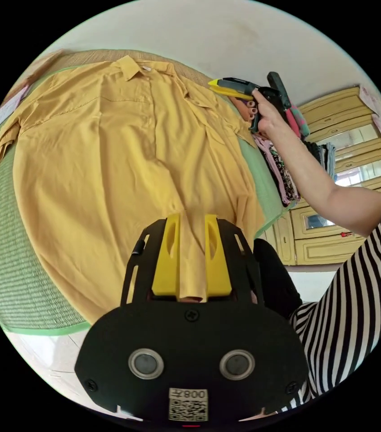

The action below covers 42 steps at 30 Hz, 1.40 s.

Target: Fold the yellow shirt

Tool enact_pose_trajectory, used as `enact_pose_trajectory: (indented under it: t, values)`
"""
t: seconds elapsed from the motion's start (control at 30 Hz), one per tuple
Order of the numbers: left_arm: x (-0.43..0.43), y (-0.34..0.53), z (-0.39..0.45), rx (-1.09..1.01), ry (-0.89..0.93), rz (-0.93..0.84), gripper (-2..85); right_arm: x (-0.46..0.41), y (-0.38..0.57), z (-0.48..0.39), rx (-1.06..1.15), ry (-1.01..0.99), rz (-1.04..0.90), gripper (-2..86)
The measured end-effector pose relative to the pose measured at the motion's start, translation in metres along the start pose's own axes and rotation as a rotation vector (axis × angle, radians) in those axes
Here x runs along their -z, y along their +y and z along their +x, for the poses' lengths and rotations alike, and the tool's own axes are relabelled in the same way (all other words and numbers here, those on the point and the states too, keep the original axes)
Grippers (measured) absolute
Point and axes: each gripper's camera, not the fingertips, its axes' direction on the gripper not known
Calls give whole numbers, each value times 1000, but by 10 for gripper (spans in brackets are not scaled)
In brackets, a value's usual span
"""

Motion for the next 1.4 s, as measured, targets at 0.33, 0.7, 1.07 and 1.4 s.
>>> enact_pose_trajectory:
  t: [0.33,0.7,1.07,1.4]
  values:
    - [-17,19,0,-12,-93,-59,42,-107,-100,-138,250,166,-103,100]
    - [-10,43,-17,-2,-46,-52,4,-188,-141,-241,467,420,-189,40]
    - [17,58,-15,-102,106,51,3,-139,-205,-247,390,380,-100,14]
    - [32,103,-48,-46,60,4,30,-196,-206,-183,235,289,-238,83]
